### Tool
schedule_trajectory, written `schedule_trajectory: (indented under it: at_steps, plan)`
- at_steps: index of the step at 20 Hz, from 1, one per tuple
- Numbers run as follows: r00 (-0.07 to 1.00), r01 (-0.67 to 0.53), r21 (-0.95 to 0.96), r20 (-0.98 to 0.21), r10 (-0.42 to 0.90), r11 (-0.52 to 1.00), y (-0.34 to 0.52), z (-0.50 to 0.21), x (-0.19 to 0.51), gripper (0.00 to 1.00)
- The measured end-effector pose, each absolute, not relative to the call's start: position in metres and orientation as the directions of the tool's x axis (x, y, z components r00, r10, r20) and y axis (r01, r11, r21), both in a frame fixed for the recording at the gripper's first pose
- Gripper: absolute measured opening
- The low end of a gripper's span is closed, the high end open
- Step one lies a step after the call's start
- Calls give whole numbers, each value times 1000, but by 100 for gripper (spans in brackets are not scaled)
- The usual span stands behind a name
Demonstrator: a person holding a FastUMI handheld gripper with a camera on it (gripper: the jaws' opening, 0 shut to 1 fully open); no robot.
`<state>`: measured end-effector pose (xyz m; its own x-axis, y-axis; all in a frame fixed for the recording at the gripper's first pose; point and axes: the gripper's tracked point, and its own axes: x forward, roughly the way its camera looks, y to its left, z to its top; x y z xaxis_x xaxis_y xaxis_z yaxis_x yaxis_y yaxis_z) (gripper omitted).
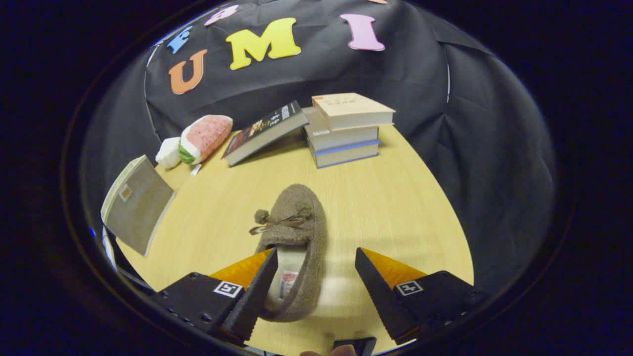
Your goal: Open the storage box then place both shoes into the box .Put the left shoe in first, then the right shoe, with the right side of both shoes facing outward in a uniform manner.
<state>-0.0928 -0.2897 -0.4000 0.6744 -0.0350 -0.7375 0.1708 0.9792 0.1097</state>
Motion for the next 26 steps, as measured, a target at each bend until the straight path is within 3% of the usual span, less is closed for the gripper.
schedule_trajectory:
  at_steps: [4, 8, 13, 18, 26]
  plan:
    - [642, 160, 170, -766, 28, 972, -283, -423, -79, 94]
    - [623, 202, 216, -781, 45, 955, -280, -427, -74, 49]
    - [604, 336, 293, -796, 34, 895, -292, -424, -76, 1]
    - [604, 403, 359, -795, 49, 842, -272, -406, -81, 1]
    - [651, 393, 375, -758, 33, 839, -186, -320, -84, 1]
